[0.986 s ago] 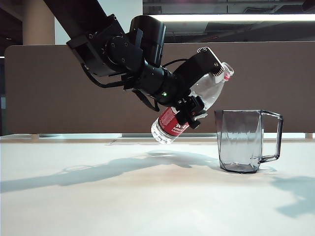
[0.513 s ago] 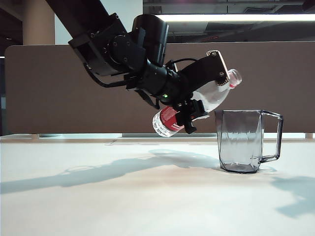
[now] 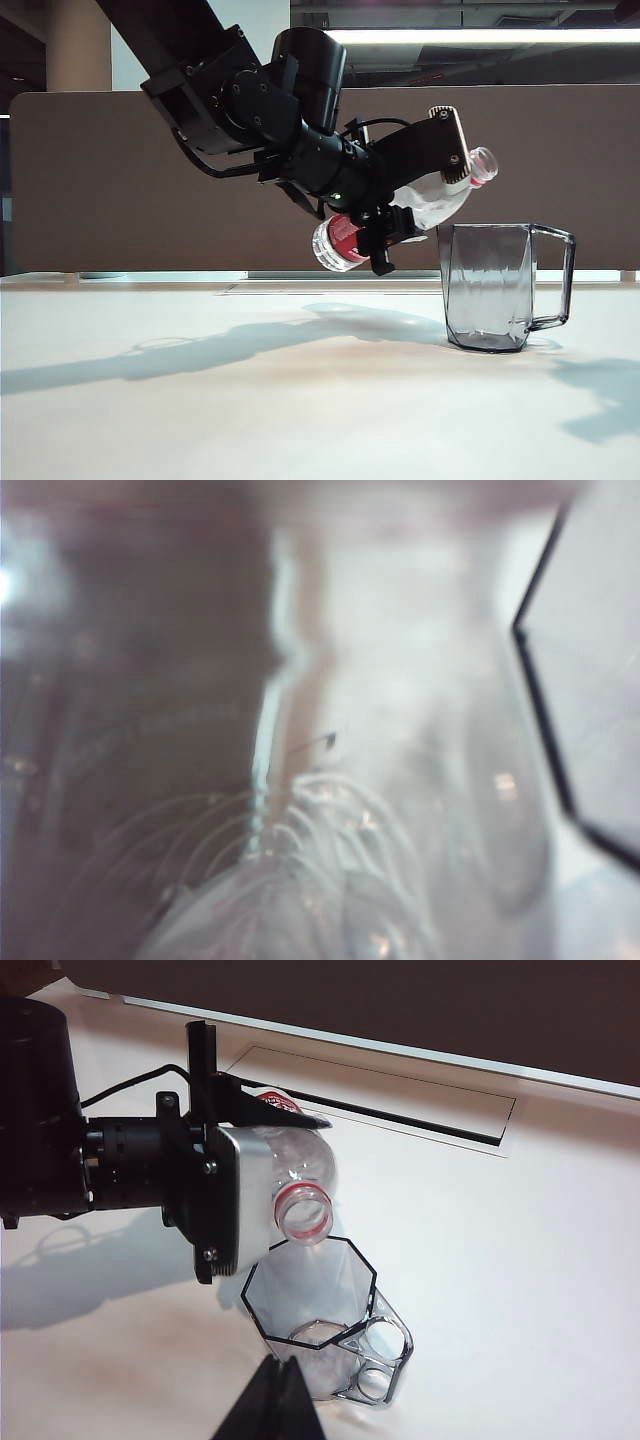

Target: Pick up the mineral water bottle with the left hand on the table and pour water into the mug until it's half full.

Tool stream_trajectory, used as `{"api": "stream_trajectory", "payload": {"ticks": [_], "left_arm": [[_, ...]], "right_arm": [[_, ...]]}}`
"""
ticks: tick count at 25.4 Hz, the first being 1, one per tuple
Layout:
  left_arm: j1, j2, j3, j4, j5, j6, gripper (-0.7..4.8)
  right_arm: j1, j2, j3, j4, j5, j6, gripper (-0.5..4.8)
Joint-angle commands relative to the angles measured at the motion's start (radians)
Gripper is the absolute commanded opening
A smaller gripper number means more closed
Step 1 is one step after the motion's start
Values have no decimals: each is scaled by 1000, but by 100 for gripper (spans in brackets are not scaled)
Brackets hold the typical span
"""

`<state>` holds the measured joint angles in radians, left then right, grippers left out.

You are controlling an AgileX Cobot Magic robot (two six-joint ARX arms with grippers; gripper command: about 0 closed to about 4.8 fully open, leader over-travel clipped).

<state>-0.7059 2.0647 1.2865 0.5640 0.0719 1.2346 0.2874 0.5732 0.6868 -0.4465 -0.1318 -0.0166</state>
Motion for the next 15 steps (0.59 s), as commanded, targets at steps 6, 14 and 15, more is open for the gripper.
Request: {"api": "stream_trajectory", "payload": {"ticks": [6, 14, 15], "left_arm": [[8, -13, 13, 62, 1, 155, 214], [8, -13, 13, 67, 1, 235, 214], [8, -13, 13, 67, 1, 235, 214]], "right_arm": [[0, -3, 6, 16, -1, -3, -8], [0, -3, 6, 16, -1, -3, -8], [0, -3, 6, 16, -1, -3, -8]]}}
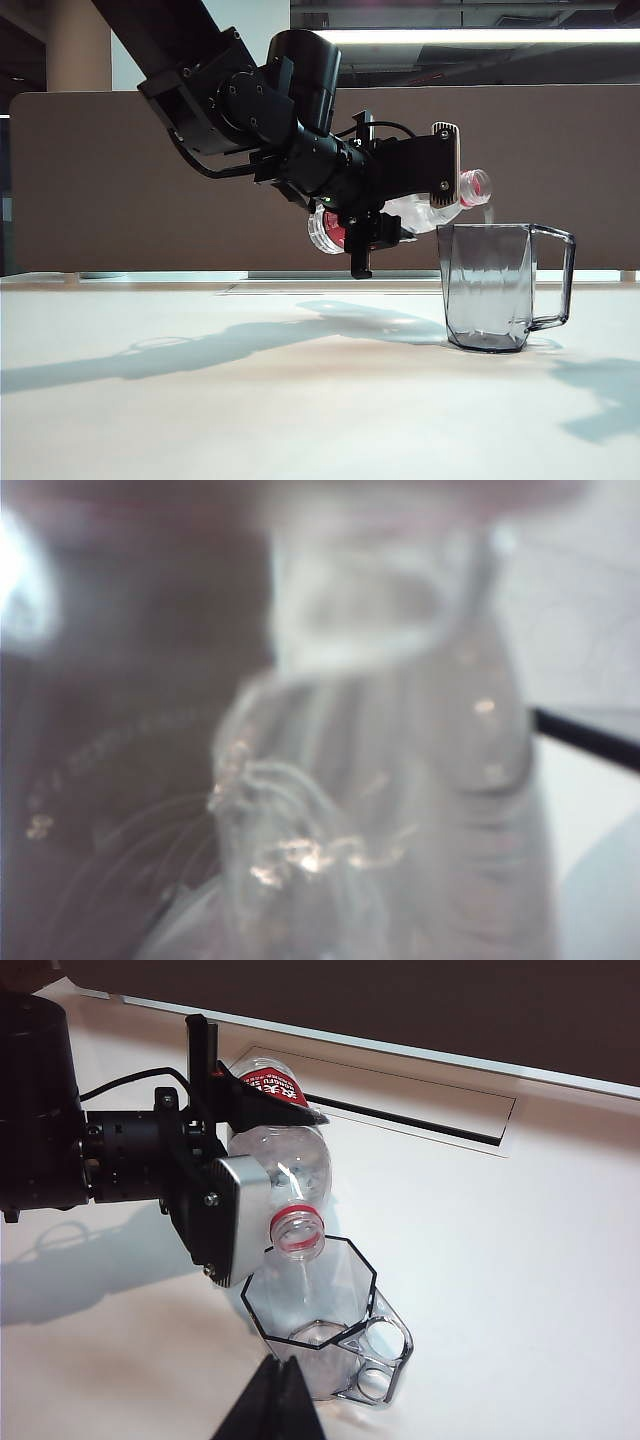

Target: Pick up the mineral water bottle with the left hand on the table and pour water into the mug until it's half full.

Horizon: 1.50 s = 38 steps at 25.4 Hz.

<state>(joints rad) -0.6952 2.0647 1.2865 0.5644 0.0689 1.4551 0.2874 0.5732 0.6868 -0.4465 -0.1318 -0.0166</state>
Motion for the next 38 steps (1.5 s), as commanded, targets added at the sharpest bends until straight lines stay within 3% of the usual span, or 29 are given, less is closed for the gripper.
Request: {"api": "stream_trajectory", "payload": {"ticks": [1, 8, 17, 38], "left_arm": [[-3, -13, 13, 70, 4, 14, 214], [-3, -11, 13, 95, 4, 21, 214], [-2, -5, 14, 129, 4, 94, 214], [23, 2, 14, 131, 4, 110, 214]], "right_arm": [[0, -3, 6, 16, -1, -3, -8], [0, -3, 6, 16, -1, -3, -8], [0, -3, 6, 16, -1, -3, -8], [0, -4, 6, 16, -2, -3, -8]]}}
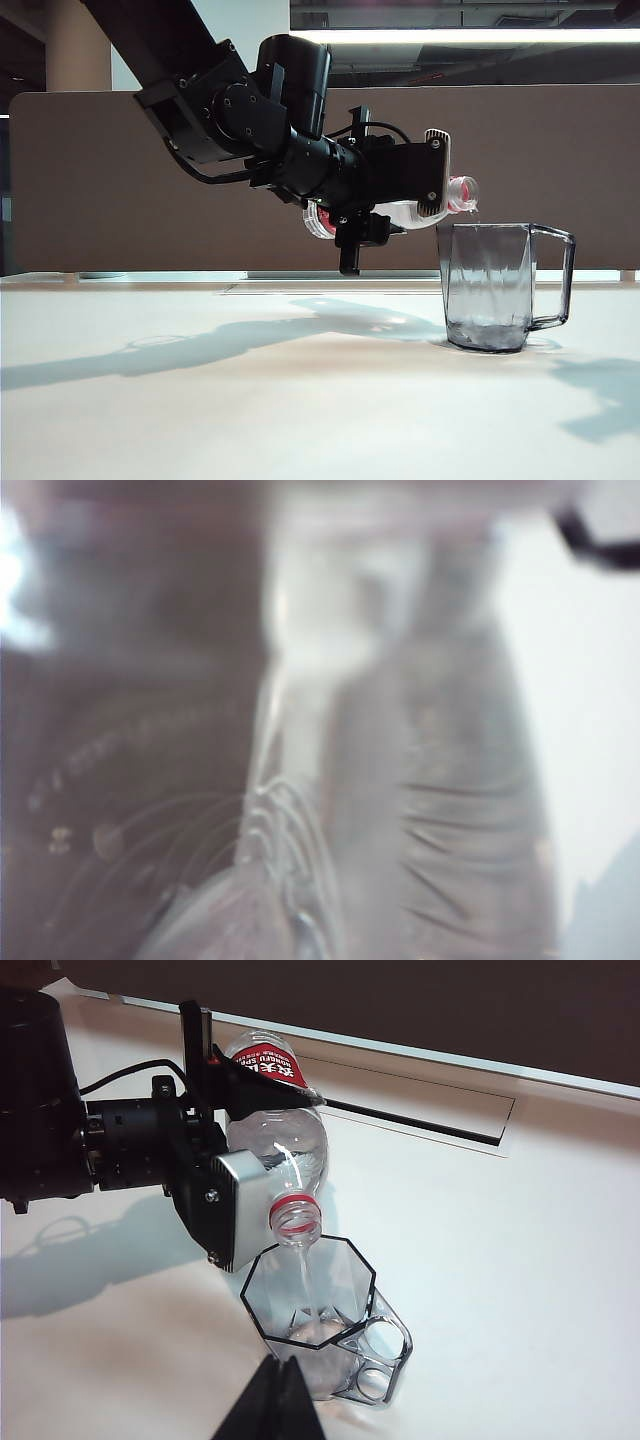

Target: Pick up the mineral water bottle with the left hand on the table and pour water into the mug until it's half full.

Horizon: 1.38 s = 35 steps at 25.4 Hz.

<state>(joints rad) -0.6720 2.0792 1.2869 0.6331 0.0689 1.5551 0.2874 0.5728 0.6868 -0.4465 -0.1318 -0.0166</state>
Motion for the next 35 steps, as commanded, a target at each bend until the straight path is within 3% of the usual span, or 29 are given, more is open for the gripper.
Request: {"api": "stream_trajectory", "payload": {"ticks": [1, 35], "left_arm": [[-1, -13, 13, 62, 4, 13, 214], [-1, -13, 14, 62, 4, 68, 214]], "right_arm": [[0, -3, 6, 16, -2, -3, -8], [0, -3, 6, 16, -2, -3, -8]]}}
